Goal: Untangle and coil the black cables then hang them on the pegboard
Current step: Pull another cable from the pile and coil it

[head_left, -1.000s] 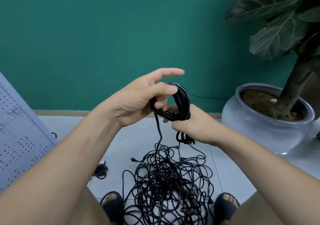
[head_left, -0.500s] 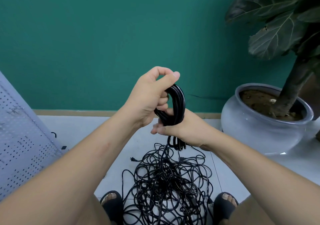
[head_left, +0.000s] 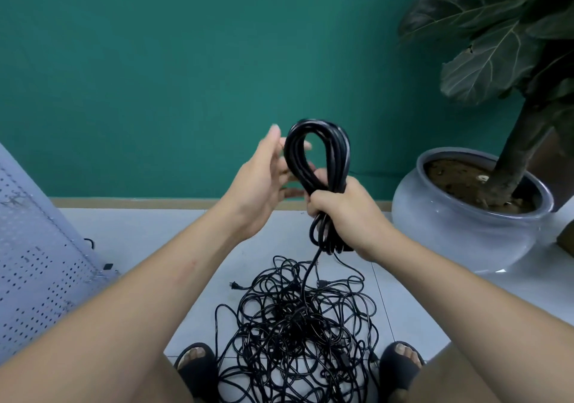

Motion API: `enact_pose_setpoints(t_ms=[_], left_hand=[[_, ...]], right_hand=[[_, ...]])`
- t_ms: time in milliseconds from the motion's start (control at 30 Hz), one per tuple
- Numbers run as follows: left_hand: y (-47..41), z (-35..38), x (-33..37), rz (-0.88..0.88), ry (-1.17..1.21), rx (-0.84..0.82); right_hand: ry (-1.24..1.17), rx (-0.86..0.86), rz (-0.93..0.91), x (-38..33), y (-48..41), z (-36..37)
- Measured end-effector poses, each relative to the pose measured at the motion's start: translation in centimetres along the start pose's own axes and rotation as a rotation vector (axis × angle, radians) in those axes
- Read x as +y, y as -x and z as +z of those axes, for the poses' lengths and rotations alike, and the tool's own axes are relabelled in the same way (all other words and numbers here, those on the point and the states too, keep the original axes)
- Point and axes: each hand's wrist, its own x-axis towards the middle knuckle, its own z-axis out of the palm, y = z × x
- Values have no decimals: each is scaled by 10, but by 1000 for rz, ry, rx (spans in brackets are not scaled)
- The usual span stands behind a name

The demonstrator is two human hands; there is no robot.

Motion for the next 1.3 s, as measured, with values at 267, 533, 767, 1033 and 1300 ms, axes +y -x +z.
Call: enact_pose_setpoints(t_ms=[267,533,767,1033,1300], left_hand=[[27,24,-73,-290,-542,-328],[58,41,-89,-372,-683,-461],[64,41,-47,-216,-822,-401],[51,15,-1,143,-603,-59],[39,-1,19,323,-452,170]], right_hand=[[-139,205,-40,-3,-8,-25],[-117,515,-70,0,-19,-45],[163,577,-75,13,-35,-58],[447,227,4,35,-41,-48],[112,-39,-30,20,-8,-18]])
